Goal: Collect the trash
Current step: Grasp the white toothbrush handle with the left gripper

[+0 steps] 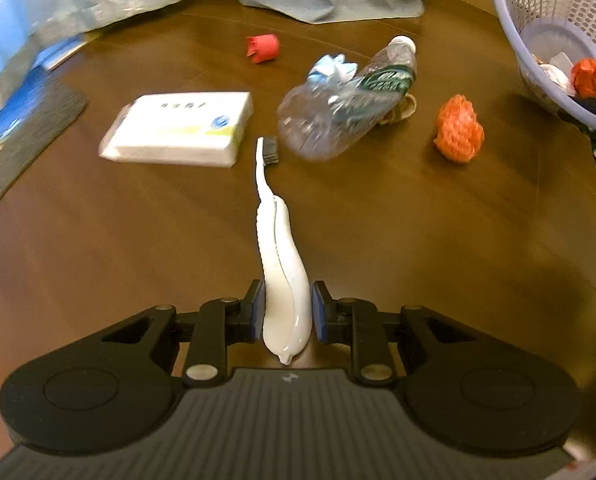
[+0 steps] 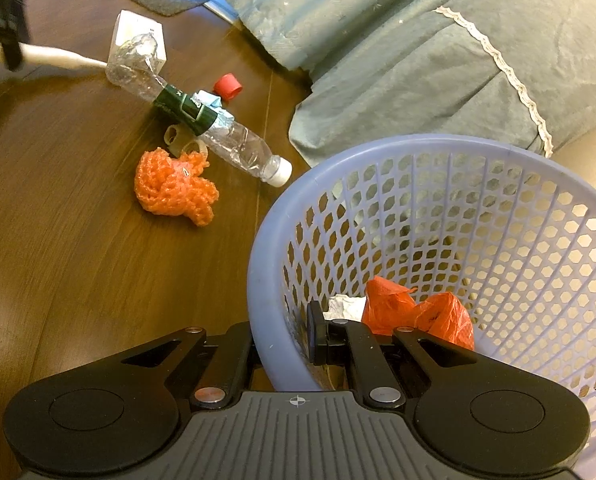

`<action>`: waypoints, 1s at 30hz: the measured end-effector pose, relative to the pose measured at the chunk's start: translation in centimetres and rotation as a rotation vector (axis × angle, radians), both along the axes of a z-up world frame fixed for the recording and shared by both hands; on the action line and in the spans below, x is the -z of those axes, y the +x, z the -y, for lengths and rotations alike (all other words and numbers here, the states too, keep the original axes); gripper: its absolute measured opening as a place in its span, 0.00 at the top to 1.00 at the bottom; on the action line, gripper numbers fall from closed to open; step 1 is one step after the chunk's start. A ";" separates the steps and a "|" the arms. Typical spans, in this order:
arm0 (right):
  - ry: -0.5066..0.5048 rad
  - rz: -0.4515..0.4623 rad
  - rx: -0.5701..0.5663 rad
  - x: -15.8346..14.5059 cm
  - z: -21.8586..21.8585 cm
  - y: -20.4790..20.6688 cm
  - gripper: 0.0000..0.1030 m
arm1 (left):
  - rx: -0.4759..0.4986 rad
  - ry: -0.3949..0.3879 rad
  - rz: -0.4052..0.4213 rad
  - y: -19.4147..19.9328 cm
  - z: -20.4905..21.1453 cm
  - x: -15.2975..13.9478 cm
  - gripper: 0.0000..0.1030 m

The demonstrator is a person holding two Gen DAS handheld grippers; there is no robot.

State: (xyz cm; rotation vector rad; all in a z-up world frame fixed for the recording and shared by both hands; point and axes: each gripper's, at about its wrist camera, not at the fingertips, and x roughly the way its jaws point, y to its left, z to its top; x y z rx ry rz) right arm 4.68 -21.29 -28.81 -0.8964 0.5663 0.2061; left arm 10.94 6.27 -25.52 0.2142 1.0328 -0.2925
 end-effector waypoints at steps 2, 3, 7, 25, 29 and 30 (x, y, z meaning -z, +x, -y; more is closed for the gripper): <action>-0.003 -0.001 -0.001 -0.1 0.0 0.0 0.95 | -0.057 -0.012 0.017 -0.6 -1.1 -0.4 0.74; -0.005 -0.002 -0.001 -0.1 0.0 0.0 0.95 | -0.084 -0.024 0.024 -0.6 -1.5 -0.5 0.73; -0.011 -0.004 -0.003 -0.1 0.0 -0.1 0.95 | -0.137 -0.053 0.044 0.9 -1.6 -0.4 0.73; -0.021 -0.008 -0.005 0.1 -0.2 -0.1 0.95 | -0.081 -0.012 0.014 2.3 -0.6 2.0 0.84; -0.022 -0.008 -0.006 0.1 -0.2 -0.1 0.95 | -0.092 -0.004 0.034 1.9 -0.7 1.1 0.84; -0.022 -0.008 -0.006 0.1 -0.2 -0.1 0.95 | -0.097 -0.004 0.035 1.8 -0.8 0.8 0.84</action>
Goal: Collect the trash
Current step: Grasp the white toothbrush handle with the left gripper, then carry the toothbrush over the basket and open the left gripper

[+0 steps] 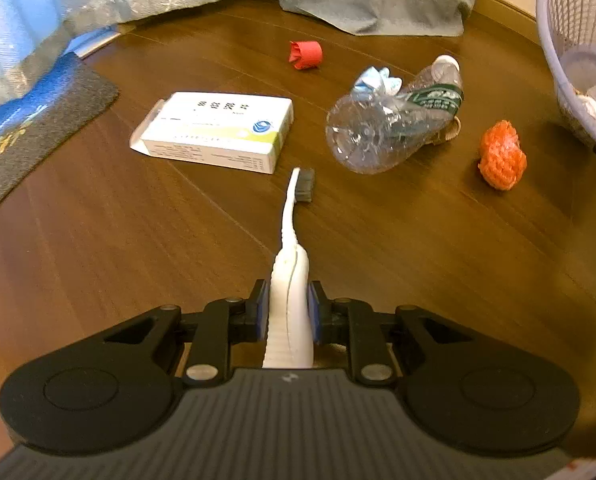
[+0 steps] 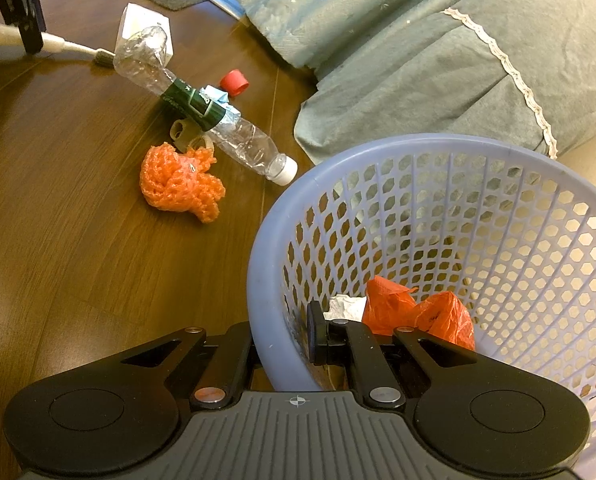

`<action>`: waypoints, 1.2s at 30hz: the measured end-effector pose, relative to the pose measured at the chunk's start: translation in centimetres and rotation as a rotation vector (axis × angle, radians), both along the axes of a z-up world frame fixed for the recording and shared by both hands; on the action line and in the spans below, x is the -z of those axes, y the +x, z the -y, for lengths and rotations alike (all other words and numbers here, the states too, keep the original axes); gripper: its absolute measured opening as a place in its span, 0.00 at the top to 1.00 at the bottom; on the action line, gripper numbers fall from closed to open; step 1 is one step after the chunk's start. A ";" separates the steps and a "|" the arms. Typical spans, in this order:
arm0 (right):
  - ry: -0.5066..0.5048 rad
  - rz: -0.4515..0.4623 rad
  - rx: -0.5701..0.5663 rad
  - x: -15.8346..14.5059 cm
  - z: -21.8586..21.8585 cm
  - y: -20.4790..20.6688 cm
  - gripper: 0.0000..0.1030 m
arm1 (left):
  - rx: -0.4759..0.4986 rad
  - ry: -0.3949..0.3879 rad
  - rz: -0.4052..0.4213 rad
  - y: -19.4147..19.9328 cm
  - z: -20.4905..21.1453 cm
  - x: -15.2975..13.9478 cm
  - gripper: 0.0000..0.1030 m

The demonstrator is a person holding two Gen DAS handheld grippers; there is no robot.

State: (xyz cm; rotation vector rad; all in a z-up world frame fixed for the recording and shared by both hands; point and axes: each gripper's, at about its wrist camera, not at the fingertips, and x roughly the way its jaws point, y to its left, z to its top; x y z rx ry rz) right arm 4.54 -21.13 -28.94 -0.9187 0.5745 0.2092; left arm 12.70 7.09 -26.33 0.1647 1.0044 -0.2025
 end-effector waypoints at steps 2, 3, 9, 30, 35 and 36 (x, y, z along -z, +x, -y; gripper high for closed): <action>0.000 0.000 0.000 0.0 0.0 0.0 0.95 | -0.014 -0.009 0.012 -0.2 -0.2 -0.8 0.84; 0.001 0.000 0.001 0.0 0.0 0.0 0.95 | -0.017 -0.014 0.019 -0.3 -0.2 -1.2 0.84; 0.001 0.000 0.001 0.0 0.0 0.0 0.95 | -0.013 -0.036 0.046 -0.4 0.1 -2.7 0.84; 0.002 0.000 0.004 0.0 -0.1 0.0 0.95 | 0.003 -0.114 0.147 0.1 1.4 -7.4 0.84; 0.002 0.000 0.004 0.0 -0.1 0.0 0.95 | 0.014 -0.137 0.167 0.2 1.9 -8.5 0.84; 0.002 0.000 0.003 0.0 -0.1 0.0 0.95 | 0.015 -0.141 0.169 0.2 1.9 -8.6 0.84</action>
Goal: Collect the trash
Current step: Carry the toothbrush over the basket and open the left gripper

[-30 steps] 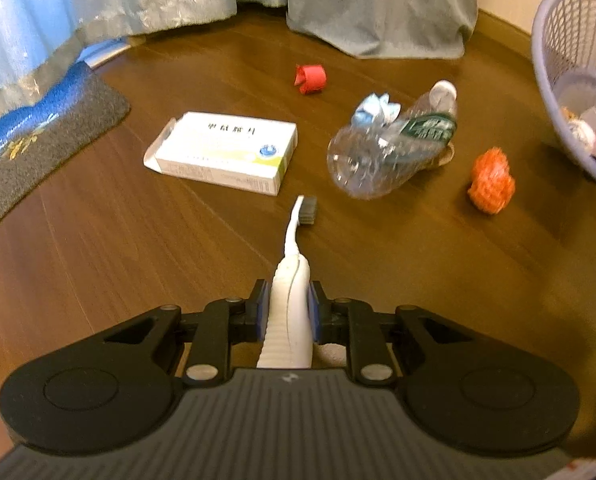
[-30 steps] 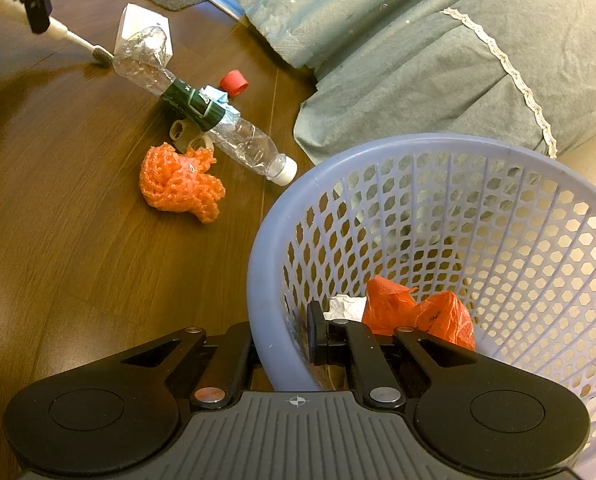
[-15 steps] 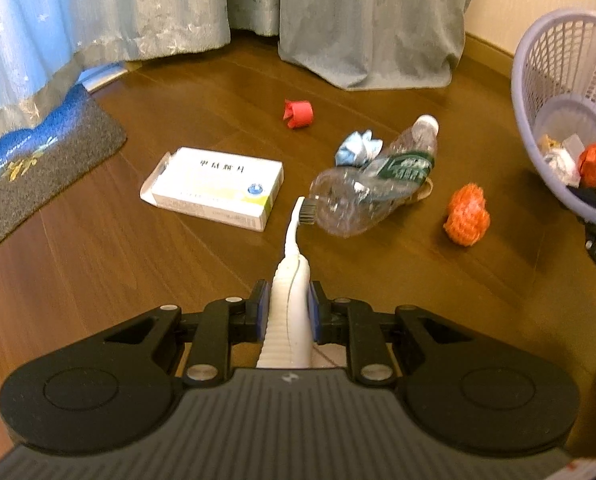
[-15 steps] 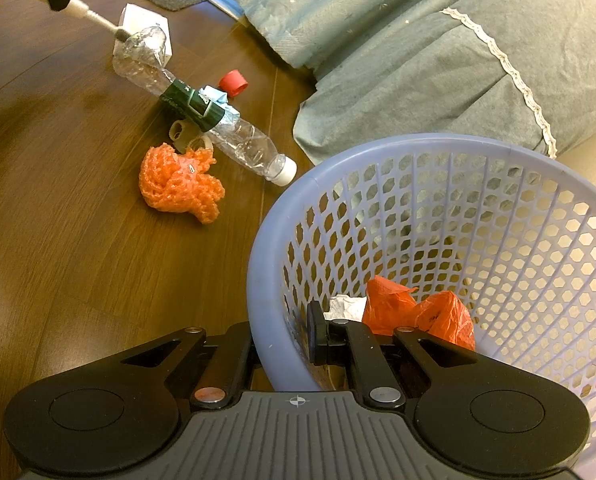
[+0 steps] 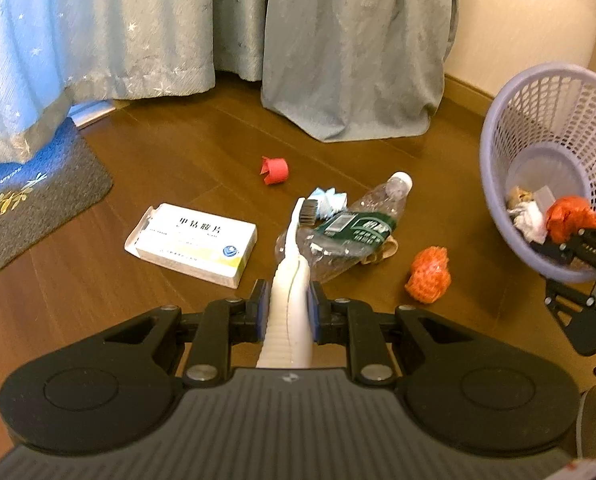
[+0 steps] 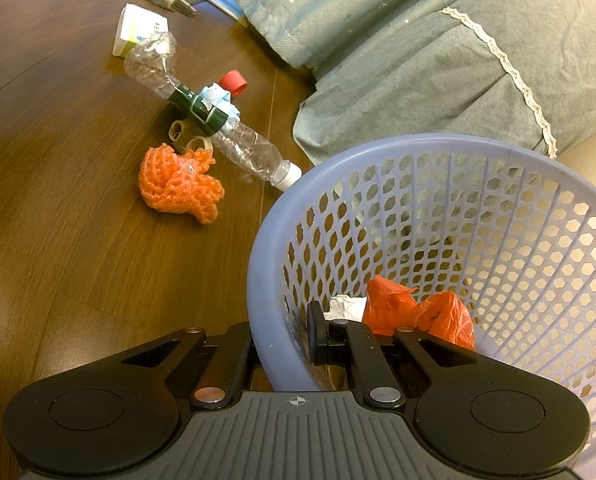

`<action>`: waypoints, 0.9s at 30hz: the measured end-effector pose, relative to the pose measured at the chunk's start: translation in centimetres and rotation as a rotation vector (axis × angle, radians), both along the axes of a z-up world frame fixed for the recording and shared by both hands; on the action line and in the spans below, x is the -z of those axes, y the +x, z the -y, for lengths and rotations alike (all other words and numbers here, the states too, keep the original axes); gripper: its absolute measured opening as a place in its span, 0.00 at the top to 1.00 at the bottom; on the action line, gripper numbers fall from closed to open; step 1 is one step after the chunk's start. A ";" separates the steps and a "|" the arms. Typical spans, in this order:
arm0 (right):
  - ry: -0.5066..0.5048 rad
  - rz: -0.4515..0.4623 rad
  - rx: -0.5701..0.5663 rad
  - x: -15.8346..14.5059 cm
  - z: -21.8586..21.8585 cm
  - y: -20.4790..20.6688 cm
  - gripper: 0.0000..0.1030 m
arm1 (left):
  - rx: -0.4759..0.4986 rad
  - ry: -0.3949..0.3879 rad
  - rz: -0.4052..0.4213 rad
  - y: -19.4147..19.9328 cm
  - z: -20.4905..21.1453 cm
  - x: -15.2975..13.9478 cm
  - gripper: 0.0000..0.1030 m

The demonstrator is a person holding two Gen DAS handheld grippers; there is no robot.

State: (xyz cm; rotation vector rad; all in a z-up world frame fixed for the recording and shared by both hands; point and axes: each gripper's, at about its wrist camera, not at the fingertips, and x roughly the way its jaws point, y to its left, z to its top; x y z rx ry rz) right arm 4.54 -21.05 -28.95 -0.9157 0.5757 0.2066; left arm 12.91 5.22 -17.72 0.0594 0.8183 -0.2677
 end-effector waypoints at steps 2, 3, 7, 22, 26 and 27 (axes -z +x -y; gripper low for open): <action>0.000 0.000 0.000 0.0 0.0 0.0 0.95 | 0.001 -0.011 0.006 0.0 0.0 -0.4 0.84; 0.000 0.000 0.001 0.0 0.0 0.0 0.95 | 0.004 -0.016 0.009 0.0 0.1 -0.6 0.84; 0.001 0.000 0.001 0.0 0.0 0.0 0.95 | 0.031 -0.036 0.025 0.1 0.8 -1.5 0.84; 0.015 0.000 0.000 -0.4 0.0 -0.1 0.95 | 0.439 -0.129 0.067 1.9 12.3 -6.1 0.84; 0.026 0.004 0.002 -0.5 0.2 -0.1 0.95 | 0.547 -0.152 0.105 3.4 18.4 -6.1 0.84; 0.028 0.005 0.003 -0.5 0.3 -0.1 0.95 | 0.567 -0.164 0.119 4.0 19.8 -6.0 0.83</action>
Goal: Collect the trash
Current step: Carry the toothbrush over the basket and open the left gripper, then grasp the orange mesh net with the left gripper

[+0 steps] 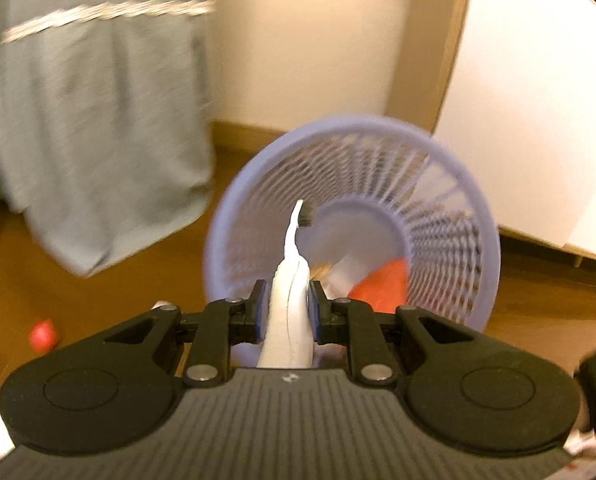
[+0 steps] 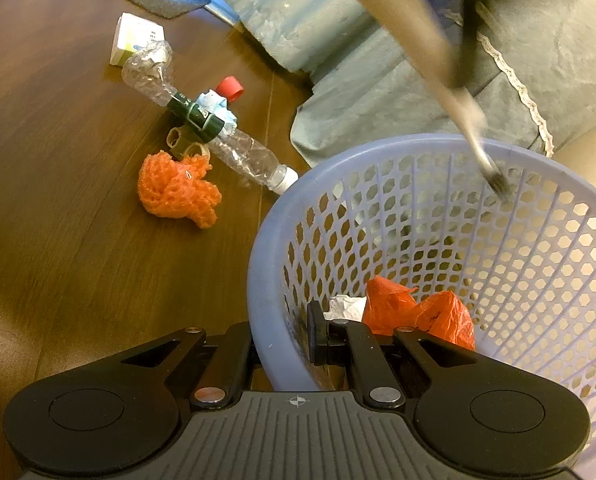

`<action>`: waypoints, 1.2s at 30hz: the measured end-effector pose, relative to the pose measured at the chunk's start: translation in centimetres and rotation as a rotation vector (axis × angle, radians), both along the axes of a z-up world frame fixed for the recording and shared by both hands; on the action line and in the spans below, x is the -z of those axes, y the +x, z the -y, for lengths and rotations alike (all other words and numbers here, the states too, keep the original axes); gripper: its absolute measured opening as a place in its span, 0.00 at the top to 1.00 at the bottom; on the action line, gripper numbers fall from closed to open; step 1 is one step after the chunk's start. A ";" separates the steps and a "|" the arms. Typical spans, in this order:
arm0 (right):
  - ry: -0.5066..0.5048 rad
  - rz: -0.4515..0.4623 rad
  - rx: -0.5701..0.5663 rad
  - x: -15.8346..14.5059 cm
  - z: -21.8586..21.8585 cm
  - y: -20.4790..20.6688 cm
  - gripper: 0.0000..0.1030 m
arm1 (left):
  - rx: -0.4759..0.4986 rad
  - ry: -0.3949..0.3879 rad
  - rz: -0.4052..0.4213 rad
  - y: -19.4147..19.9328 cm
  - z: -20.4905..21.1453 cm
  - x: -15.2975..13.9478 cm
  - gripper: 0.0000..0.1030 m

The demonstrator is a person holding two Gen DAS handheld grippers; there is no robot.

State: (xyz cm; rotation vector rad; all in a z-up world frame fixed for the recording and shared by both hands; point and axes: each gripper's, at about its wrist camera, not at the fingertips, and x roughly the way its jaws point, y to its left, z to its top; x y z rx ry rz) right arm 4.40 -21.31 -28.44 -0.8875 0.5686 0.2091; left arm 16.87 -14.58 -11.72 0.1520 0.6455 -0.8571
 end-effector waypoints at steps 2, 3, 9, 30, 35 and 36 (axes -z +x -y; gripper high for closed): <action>0.004 0.000 0.002 0.0 0.0 0.0 0.95 | -0.003 -0.021 0.009 1.3 1.9 0.0 0.82; 0.006 0.000 0.002 -0.1 0.1 0.0 0.95 | -0.014 -0.030 -0.001 1.8 2.0 -0.2 0.82; 0.024 0.006 0.011 -0.3 0.4 0.0 0.95 | -0.125 0.033 -0.005 1.6 -3.7 1.0 0.81; 0.003 0.001 -0.001 0.0 0.4 -0.2 0.95 | -0.347 0.188 -0.115 -1.3 -13.4 8.4 0.76; 0.004 0.002 -0.002 0.0 0.4 -0.2 0.95 | -0.286 0.190 -0.149 -1.4 -11.5 9.9 0.73; 0.006 0.002 -0.002 0.0 0.5 -0.2 0.95 | -0.271 0.195 -0.147 -1.5 -11.0 10.1 0.72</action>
